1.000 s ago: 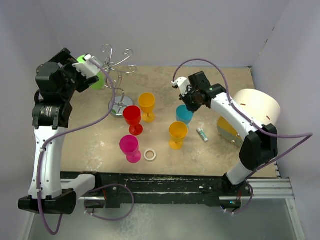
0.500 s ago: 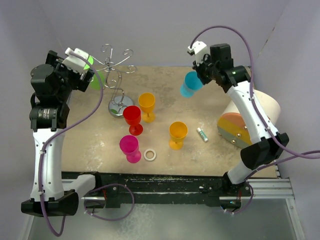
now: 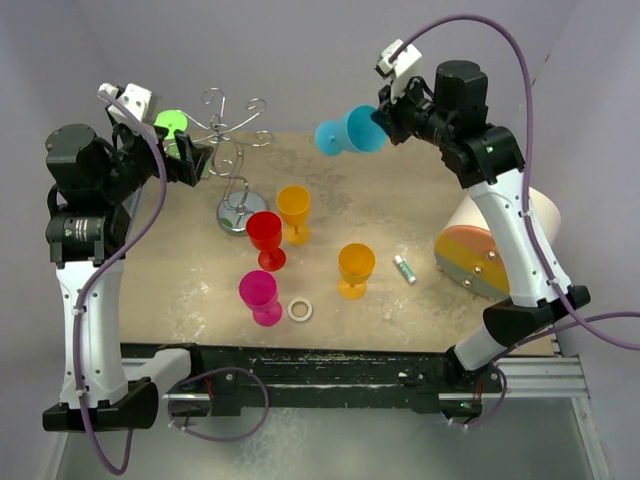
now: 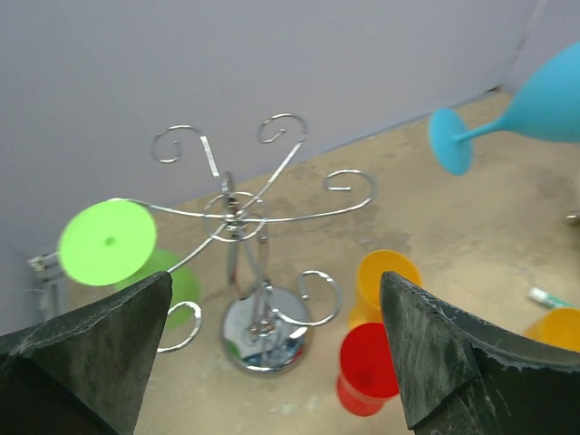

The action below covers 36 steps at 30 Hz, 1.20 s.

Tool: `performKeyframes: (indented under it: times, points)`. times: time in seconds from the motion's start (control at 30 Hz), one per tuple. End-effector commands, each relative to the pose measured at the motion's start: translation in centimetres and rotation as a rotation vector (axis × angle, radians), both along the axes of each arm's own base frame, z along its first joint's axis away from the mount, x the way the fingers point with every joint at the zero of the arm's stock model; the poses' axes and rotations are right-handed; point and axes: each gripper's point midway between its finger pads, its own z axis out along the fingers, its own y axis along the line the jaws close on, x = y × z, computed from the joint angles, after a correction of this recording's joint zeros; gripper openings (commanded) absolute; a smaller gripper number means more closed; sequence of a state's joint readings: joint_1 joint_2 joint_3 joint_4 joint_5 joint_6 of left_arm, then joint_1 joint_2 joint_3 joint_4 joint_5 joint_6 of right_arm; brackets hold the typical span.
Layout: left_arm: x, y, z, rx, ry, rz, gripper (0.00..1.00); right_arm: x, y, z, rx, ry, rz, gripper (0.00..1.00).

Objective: Place the wine glass upside down on the wine glass rack

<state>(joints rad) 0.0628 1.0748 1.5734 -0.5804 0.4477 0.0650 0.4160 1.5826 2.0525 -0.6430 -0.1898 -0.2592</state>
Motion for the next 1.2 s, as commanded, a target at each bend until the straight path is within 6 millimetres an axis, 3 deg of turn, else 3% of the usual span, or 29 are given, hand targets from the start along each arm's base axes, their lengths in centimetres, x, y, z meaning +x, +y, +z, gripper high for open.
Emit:
performKeyframes:
  times: [0.0,0.2,0.43,0.6,0.77,1.17]
  points:
    - [-0.9,-3.7,1.0,-0.19,0.079,-0.189,0.99,-2.6,2.7,6.0,0.162,-0.111,0.137,0.0]
    - [-1.2,-5.6,0.7,-0.255,0.142,-0.307,0.97,-5.2,5.8,8.6,0.251,-0.142,0.26,0.0]
    - [-2.0,-7.1,0.0,-0.386,0.238,-0.374,0.97,-8.5,9.6,9.6,0.321,-0.115,0.396,0.0]
    - [-1.8,-7.4,-2.2,-0.433,0.381,-0.368,0.92,-9.8,11.2,10.1,0.326,-0.123,0.464,0.0]
    - [-2.9,-8.2,-3.1,-0.496,0.428,-0.415,0.81,-10.3,11.9,10.2,0.325,-0.124,0.489,0.0]
    - [-2.9,-8.7,-4.3,-0.527,0.482,-0.452,0.51,-10.5,12.7,9.2,0.316,-0.101,0.51,0.0]
